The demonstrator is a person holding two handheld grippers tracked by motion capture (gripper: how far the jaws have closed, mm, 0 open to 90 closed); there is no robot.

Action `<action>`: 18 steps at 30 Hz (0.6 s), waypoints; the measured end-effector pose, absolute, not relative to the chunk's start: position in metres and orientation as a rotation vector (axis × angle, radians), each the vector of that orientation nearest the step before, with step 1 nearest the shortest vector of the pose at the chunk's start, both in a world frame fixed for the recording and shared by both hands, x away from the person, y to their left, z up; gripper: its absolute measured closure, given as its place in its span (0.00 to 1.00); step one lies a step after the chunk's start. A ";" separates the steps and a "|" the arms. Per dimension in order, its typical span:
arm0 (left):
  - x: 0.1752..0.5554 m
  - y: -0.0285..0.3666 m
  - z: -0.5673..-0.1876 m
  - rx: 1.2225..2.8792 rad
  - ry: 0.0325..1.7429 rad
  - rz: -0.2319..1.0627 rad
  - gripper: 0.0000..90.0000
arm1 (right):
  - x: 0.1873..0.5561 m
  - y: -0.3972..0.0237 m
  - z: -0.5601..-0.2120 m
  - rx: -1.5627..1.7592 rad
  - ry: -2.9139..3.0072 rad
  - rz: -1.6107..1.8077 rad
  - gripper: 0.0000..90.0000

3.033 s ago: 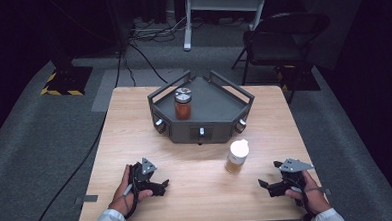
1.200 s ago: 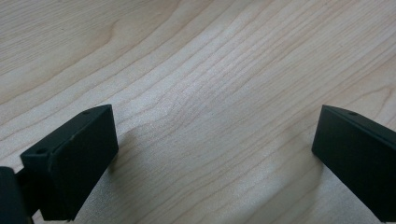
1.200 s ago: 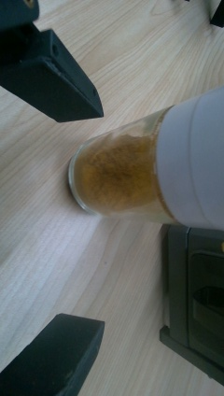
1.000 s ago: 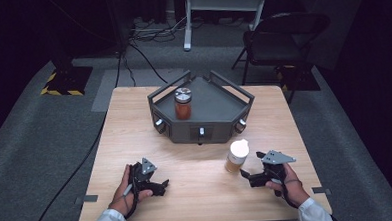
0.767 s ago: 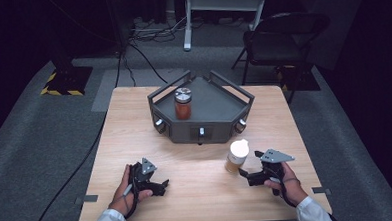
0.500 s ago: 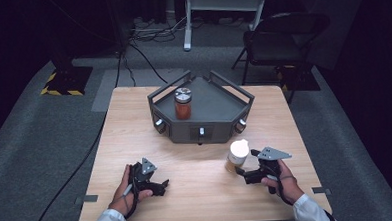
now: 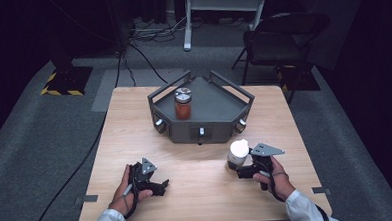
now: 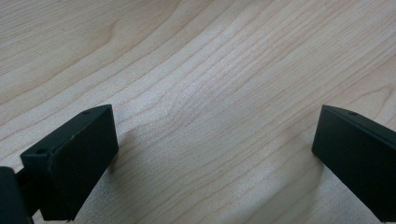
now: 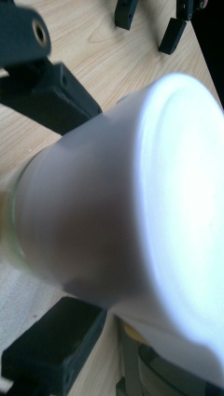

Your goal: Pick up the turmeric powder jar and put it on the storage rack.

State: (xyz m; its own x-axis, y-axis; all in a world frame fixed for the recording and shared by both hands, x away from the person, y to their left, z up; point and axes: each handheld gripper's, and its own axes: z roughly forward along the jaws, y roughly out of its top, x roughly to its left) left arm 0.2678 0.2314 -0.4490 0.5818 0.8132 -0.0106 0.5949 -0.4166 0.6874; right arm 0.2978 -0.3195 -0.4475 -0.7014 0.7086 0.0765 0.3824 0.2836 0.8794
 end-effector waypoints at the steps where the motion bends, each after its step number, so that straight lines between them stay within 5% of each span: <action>1: 0.268 0.231 -0.449 2.157 1.114 0.430 0.00 | 0.298 -0.319 -0.448 0.986 2.225 1.388 0.20; 5: 0.268 0.232 -0.449 2.158 1.112 0.429 0.00 | 0.295 -0.316 -0.448 0.956 2.212 1.380 0.32; 18: 0.268 0.232 -0.449 2.159 1.112 0.429 0.00 | 0.292 -0.312 -0.446 0.891 2.211 1.342 0.33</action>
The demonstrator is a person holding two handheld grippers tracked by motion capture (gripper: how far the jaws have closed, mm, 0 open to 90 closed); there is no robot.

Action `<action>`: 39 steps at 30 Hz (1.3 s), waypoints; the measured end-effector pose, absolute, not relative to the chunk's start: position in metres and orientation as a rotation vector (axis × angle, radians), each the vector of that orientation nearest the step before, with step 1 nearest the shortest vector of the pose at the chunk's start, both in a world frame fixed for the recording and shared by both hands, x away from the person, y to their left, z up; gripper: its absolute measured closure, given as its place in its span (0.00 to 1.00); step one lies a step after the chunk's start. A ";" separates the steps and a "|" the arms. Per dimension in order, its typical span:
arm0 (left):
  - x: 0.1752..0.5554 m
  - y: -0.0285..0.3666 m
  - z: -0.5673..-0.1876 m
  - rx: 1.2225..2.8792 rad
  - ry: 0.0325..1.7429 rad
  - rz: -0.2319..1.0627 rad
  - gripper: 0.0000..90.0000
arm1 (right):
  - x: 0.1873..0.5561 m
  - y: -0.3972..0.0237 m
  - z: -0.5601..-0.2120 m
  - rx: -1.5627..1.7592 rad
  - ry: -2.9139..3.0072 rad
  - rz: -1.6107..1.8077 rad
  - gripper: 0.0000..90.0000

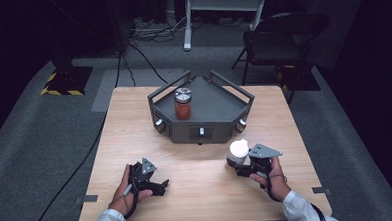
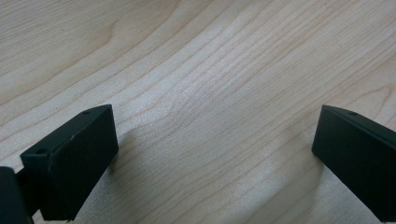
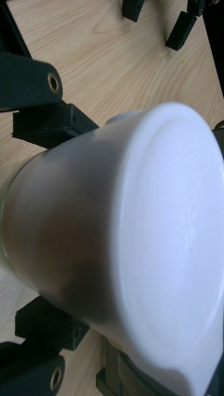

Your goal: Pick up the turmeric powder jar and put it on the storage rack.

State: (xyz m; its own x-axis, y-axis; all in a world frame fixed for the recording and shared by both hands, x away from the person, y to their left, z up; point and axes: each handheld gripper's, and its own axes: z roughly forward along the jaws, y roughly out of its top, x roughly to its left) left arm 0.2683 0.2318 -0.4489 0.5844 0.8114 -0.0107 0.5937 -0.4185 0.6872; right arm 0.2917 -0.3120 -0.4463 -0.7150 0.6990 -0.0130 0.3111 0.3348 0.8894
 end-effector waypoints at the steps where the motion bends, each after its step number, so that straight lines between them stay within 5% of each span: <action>1: 0.268 0.232 -0.449 2.159 1.112 0.429 0.00 | 0.291 -0.312 -0.446 0.890 2.209 1.340 0.33; 39: 0.268 0.232 -0.449 2.159 1.109 0.429 0.00 | 0.294 -0.312 -0.392 0.920 2.105 1.388 0.33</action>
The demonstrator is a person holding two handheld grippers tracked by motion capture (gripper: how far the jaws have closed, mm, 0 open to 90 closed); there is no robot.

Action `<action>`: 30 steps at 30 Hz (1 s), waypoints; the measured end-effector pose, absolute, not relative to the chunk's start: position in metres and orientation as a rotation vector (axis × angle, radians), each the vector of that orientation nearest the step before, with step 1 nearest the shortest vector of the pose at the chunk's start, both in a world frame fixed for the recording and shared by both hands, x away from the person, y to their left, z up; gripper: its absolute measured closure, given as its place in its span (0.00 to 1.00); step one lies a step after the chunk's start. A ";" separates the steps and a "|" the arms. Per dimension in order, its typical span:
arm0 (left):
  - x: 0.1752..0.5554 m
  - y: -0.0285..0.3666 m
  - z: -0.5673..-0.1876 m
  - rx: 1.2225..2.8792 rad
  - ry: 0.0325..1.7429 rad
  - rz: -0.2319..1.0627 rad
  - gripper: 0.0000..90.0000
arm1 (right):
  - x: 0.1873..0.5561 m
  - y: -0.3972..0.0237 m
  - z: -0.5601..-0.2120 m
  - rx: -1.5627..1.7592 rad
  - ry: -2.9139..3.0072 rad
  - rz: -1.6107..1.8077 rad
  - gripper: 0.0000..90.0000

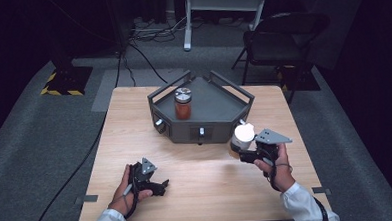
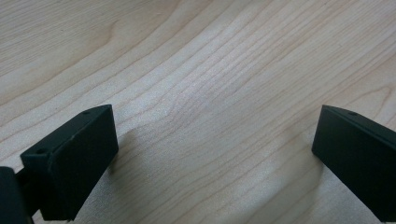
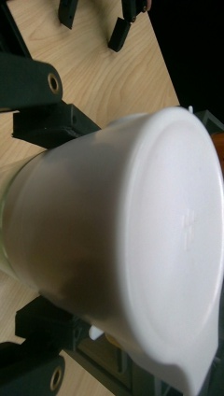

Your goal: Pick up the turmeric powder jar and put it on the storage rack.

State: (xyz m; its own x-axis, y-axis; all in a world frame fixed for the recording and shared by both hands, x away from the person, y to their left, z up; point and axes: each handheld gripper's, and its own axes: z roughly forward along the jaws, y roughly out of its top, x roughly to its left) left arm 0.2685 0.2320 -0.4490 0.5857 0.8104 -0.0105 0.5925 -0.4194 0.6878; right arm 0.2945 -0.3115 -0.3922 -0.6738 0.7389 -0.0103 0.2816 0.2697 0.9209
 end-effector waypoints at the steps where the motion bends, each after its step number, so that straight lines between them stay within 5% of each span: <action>1: 0.268 0.232 -0.449 2.159 1.109 0.429 0.00 | 0.295 -0.311 -0.390 0.920 2.103 1.384 0.33; 30: 0.269 0.232 -0.449 2.160 1.107 0.428 0.00 | 0.316 -0.294 -0.321 0.887 2.040 1.357 0.33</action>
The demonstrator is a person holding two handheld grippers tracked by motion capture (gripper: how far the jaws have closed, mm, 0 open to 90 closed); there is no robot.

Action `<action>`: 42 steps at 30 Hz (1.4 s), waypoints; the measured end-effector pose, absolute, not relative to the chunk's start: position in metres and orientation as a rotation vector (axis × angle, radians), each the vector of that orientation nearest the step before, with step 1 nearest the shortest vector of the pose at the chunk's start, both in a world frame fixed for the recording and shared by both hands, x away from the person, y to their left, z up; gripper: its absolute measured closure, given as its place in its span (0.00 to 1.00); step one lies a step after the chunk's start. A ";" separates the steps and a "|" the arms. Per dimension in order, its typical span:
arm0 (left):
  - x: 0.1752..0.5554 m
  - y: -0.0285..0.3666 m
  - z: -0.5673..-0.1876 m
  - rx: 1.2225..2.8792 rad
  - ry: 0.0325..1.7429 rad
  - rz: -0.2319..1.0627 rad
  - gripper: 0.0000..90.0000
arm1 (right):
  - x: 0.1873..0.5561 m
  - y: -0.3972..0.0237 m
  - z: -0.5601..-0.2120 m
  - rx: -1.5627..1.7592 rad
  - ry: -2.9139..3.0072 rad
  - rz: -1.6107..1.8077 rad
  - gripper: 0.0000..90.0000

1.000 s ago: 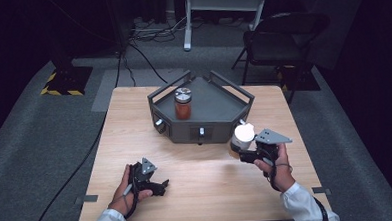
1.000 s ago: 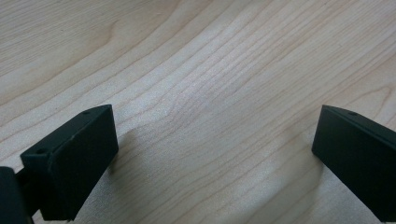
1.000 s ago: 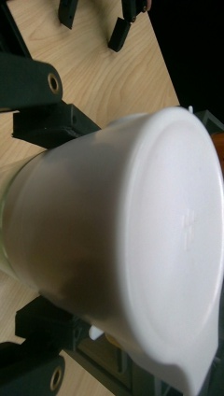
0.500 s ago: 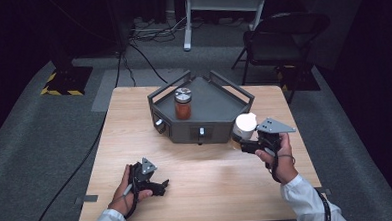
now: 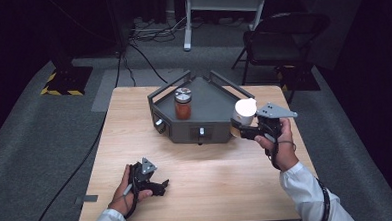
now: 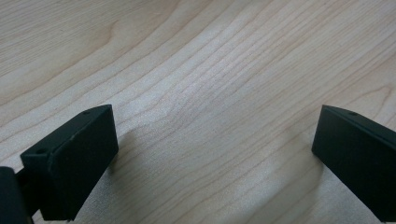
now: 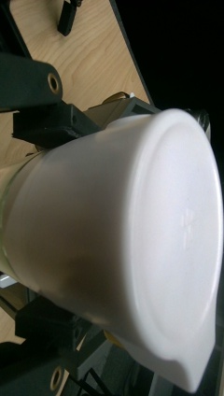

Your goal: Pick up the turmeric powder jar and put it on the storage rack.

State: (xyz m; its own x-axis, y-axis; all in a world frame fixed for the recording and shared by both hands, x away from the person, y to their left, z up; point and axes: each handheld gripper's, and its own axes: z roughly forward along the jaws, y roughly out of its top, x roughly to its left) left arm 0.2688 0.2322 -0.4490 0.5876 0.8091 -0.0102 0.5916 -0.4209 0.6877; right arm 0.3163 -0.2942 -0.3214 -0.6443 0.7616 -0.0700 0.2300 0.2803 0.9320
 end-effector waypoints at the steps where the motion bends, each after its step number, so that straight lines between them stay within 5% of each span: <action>1: 0.269 0.232 -0.449 2.160 1.107 0.428 0.00 | 0.318 -0.293 -0.320 0.887 2.039 1.355 0.33; 42: 0.269 0.232 -0.449 2.161 1.106 0.428 0.00 | 0.382 -0.241 -0.320 0.957 1.956 1.316 0.33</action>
State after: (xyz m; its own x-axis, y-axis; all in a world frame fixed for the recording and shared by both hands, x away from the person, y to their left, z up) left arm 0.2689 0.2323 -0.4489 0.5884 0.8085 -0.0101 0.5913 -0.4217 0.6874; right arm 0.3820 -0.2415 -0.3203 -0.5685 0.8191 -0.0774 0.2371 0.2532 0.9379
